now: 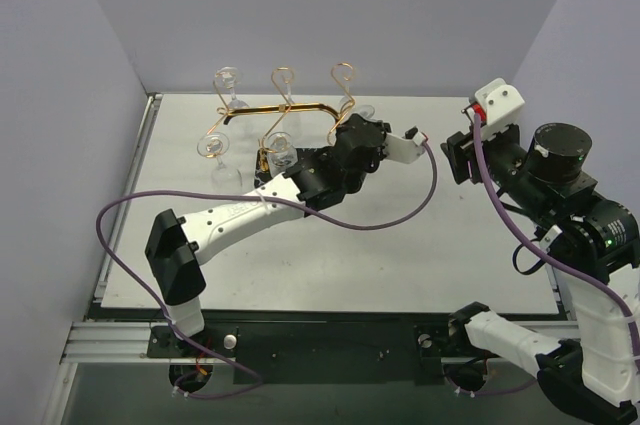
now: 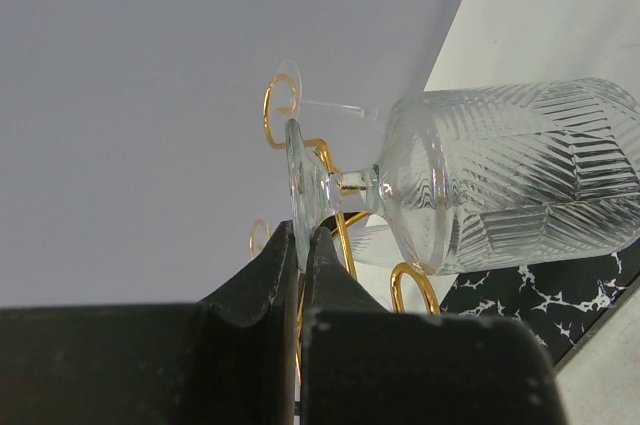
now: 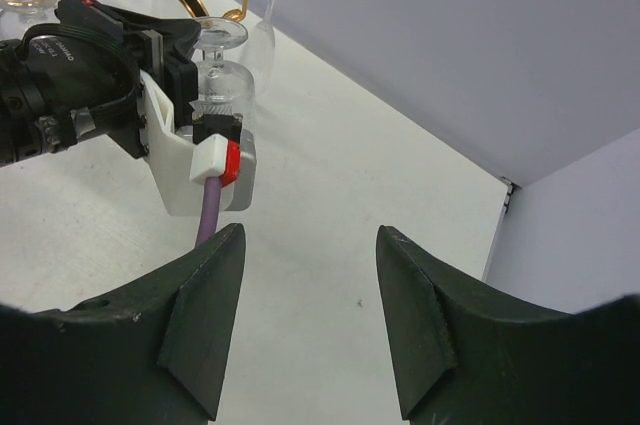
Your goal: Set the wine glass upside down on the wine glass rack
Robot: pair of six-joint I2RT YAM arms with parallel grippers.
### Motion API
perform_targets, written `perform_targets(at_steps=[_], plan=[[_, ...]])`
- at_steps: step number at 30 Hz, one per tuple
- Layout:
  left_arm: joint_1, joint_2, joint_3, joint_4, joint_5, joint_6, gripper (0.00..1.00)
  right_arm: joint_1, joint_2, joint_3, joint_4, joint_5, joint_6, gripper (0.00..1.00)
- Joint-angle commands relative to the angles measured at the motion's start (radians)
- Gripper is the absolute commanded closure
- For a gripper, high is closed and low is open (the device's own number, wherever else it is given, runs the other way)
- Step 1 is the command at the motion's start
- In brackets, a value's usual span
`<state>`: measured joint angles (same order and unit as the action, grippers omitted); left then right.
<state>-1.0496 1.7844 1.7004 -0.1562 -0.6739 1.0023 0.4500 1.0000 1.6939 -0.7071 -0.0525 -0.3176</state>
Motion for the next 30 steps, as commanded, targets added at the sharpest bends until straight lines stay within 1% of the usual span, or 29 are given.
perform_targets(at_steps=[1, 15, 30], plan=[[0.019, -0.026, 0.013, 0.060, 0.004, -0.022, 1.00, -0.010, -0.004, -0.002, 0.021, -0.017, 0.009, 0.49], [0.066, -0.033, -0.013, 0.052, 0.017, -0.037, 1.00, -0.010, -0.004, -0.002, 0.023, -0.020, 0.009, 0.49], [0.079, -0.100, -0.107, 0.057, -0.001, -0.018, 1.00, -0.013, -0.011, -0.019, 0.023, -0.021, 0.006, 0.49]])
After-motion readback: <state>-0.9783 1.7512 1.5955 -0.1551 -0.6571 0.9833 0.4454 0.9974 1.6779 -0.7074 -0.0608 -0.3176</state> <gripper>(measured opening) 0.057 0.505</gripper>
